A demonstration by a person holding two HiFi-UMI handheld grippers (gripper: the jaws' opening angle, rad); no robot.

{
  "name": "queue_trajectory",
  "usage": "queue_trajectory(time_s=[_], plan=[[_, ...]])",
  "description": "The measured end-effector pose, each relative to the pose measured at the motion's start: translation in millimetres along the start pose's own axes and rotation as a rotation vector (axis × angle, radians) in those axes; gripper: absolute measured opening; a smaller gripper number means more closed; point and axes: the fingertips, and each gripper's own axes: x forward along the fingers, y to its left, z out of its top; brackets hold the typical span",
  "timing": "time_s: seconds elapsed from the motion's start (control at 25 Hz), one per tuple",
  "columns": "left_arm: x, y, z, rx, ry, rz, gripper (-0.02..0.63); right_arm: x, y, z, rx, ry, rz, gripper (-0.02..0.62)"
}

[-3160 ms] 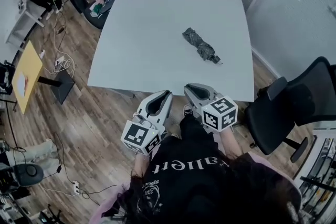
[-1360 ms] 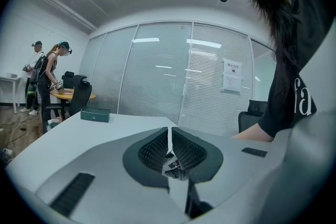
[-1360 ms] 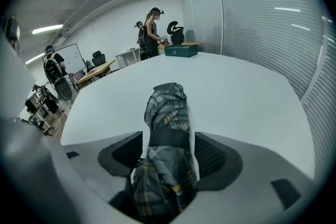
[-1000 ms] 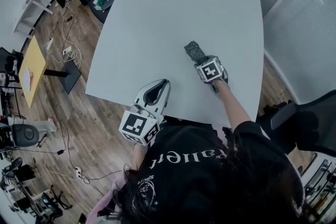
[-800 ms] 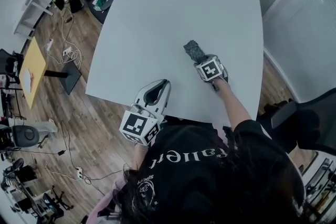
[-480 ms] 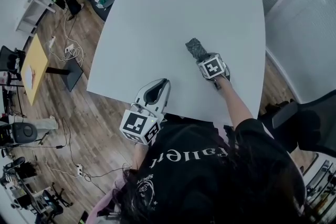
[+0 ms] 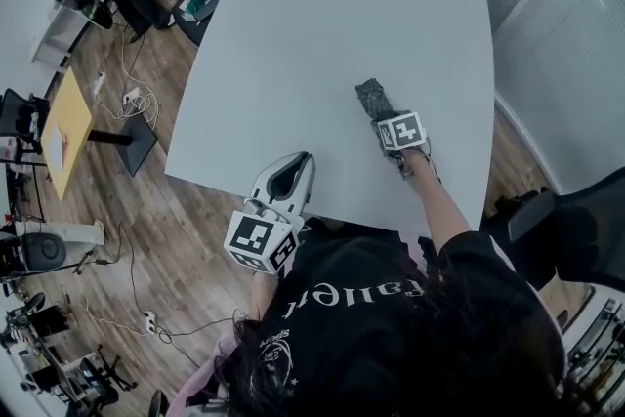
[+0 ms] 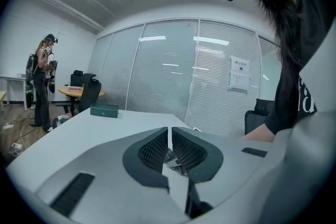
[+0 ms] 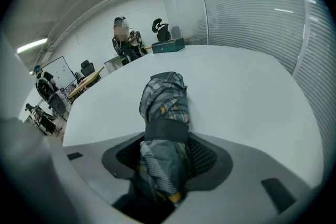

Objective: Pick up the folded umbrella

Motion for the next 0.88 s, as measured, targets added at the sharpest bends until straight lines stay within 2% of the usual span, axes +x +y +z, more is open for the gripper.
queue_trajectory(time_s=[0.24, 0.4, 0.56, 0.88], plan=[[-9.5, 6.5, -2.6, -0.002, 0.012, -0.027, 0.037, -31.4, 18.9, -10.1, 0.181, -0.086, 0.076, 0.232], [-17.6, 16.7, -3.0, -0.008, 0.005, -0.039, 0.037, -56.5, 42.8, -9.3, 0.264, -0.143, 0.120, 0.233], [-29.9, 21.7, -1.6, -0.008, 0.000, -0.065, 0.037, -92.6, 69.2, -0.4, 0.305, -0.225, 0.150, 0.233], [-74.8, 47.4, -4.6, 0.000, -0.011, -0.108, 0.037, -154.2, 148.5, 19.7, 0.350, -0.372, 0.214, 0.233]])
